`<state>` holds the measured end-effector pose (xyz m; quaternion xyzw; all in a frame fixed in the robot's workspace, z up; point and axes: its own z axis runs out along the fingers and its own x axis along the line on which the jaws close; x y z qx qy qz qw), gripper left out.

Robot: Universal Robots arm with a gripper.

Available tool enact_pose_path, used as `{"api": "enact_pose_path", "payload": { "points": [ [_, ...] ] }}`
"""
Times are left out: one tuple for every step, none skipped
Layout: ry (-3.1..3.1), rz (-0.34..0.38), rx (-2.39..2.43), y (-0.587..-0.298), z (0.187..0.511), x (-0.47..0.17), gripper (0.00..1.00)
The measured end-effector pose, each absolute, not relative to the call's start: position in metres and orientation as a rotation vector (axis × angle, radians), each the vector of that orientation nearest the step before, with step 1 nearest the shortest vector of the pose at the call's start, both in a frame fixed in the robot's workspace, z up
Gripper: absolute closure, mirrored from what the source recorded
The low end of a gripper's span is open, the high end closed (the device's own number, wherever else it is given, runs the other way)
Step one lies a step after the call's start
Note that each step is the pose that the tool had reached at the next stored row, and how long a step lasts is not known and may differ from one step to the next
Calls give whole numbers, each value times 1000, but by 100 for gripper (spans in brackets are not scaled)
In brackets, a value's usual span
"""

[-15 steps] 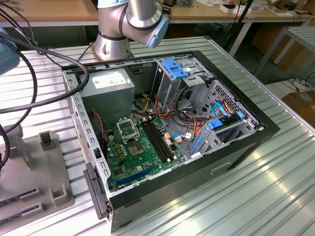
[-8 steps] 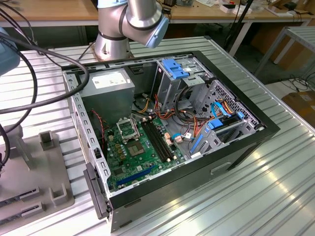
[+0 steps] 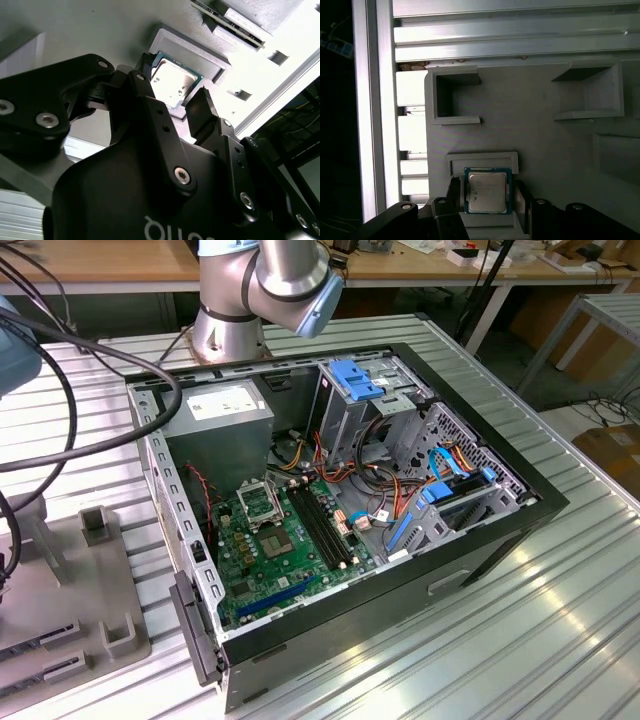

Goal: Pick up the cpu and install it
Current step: 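Pick up the cpu and move it towards the insertion slot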

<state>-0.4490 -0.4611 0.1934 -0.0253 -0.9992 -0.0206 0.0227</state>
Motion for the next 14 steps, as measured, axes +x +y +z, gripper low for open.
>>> {"api": "enact_pose_path", "payload": {
  "points": [
    [-3095, -61, -78, -461, 193, -449, 45],
    [-3094, -60, -78, -461, 193, -449, 45],
    [-3094, -60, -79, -461, 193, -449, 45],
    [-3094, -60, -79, -461, 193, -449, 45],
    [-3094, -60, -80, -461, 193, -449, 45],
    [-3094, -60, -80, -461, 193, -449, 45],
    [-3094, -60, -81, -461, 193, -449, 45],
    [-3094, -60, -81, -461, 193, -449, 45],
    [-3094, -60, -81, -460, 192, -449, 45],
    [-3094, -60, -81, -461, 192, -449, 45],
    [-3094, -60, -81, -461, 192, -449, 45],
    [-3094, -59, -81, -461, 192, -449, 47],
    [-3094, -59, -81, -461, 192, -449, 53],
    [-3094, -59, -81, -461, 192, -449, 53]
  ]
}}
